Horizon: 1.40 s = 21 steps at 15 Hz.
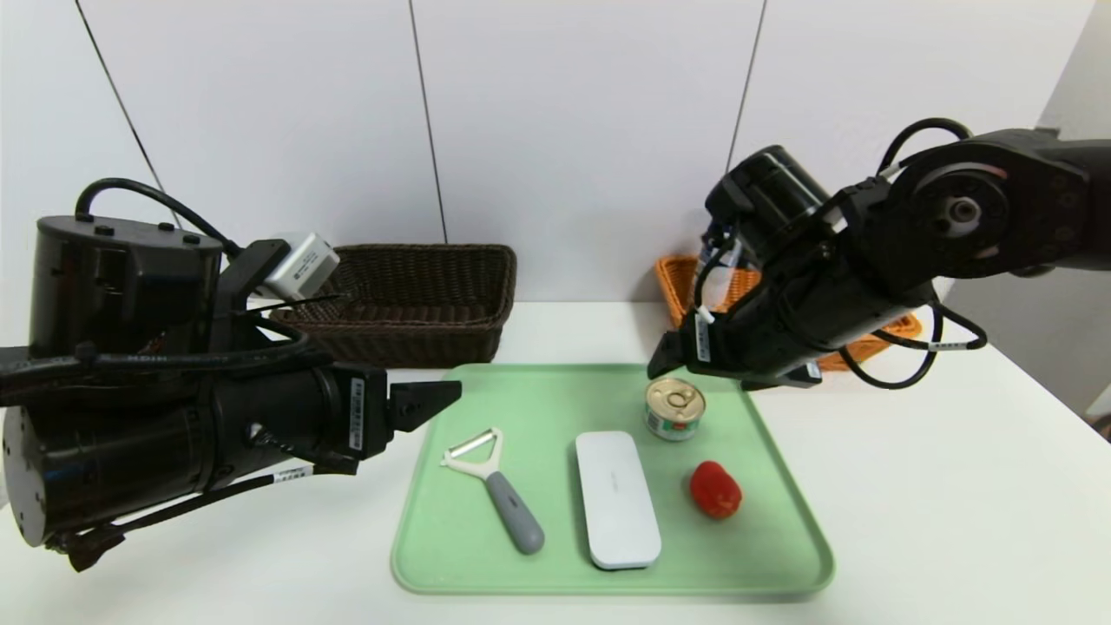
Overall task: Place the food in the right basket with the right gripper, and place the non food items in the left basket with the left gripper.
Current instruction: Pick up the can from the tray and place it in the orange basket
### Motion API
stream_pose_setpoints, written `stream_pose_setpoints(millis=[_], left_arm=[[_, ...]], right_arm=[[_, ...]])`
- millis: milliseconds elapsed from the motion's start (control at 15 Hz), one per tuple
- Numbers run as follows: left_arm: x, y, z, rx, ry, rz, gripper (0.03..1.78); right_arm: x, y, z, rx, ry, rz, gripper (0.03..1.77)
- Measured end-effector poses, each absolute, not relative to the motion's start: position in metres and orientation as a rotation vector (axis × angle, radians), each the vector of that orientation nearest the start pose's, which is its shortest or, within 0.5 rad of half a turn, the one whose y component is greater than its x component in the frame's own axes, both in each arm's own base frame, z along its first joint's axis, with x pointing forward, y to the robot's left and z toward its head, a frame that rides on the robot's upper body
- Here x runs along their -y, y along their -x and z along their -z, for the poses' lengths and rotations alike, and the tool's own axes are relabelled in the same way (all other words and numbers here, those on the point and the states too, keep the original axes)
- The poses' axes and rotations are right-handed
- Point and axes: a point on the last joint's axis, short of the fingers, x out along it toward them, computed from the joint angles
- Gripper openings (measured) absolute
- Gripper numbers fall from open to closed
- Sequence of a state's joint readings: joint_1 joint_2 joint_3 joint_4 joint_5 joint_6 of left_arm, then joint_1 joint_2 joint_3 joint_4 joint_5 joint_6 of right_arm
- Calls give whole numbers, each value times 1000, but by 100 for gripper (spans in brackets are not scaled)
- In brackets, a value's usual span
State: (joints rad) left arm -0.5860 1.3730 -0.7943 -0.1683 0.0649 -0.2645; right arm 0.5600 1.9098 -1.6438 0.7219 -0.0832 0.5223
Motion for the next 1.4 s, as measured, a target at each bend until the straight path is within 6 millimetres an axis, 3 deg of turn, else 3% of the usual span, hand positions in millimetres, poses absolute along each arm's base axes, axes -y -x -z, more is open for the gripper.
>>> stream_pose_setpoints(millis=[667, 1400], left_arm=[[130, -196, -220, -454, 104, 409, 169], [130, -197, -222, -451, 106, 411, 169]], right_arm=[[-206, -324, -185, -1056, -74, -103, 170], [-211, -341, -155, -1113, -24, -85, 170]])
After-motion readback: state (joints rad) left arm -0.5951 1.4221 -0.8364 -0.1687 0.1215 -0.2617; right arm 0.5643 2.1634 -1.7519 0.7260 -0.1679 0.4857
